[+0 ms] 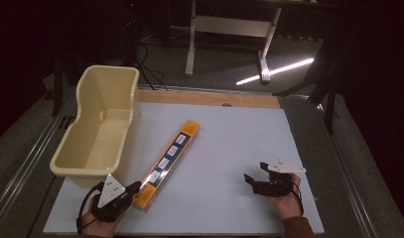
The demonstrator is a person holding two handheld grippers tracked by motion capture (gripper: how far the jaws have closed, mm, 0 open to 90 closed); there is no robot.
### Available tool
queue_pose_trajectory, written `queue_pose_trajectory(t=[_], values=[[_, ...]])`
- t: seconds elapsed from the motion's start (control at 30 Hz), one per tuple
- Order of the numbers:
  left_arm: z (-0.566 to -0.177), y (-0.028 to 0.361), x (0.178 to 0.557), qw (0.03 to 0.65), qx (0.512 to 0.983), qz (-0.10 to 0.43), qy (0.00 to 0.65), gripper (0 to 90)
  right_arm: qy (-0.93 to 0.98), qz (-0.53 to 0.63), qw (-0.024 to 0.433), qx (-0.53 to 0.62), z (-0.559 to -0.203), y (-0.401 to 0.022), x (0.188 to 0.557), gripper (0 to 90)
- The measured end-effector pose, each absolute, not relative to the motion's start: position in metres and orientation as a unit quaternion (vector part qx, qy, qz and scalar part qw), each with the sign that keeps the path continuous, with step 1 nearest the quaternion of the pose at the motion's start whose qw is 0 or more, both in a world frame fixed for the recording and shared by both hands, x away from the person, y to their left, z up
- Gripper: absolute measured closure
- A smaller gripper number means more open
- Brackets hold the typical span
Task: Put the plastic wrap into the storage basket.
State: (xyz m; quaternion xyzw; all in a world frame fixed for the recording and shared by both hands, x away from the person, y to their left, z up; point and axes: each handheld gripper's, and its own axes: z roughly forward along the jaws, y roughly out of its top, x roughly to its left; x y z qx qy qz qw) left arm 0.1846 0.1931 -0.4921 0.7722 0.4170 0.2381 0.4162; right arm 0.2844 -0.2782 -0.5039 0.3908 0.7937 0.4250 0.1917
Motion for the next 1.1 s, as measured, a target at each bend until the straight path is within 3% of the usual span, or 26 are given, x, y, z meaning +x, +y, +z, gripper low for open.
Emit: queue_pose_trajectory(t=[0.5,1.1], values=[[-0.5,0.218,0.163,0.379,0.797,0.205,0.422,90.0,0.795,0.424,0.187,0.391,-0.506,-0.276,0.288,20.8],[-0.513,0.214,0.169,0.336,0.833,0.169,0.407,90.0,0.797,0.421,0.184,0.391,-0.506,-0.273,0.289,21.1]])
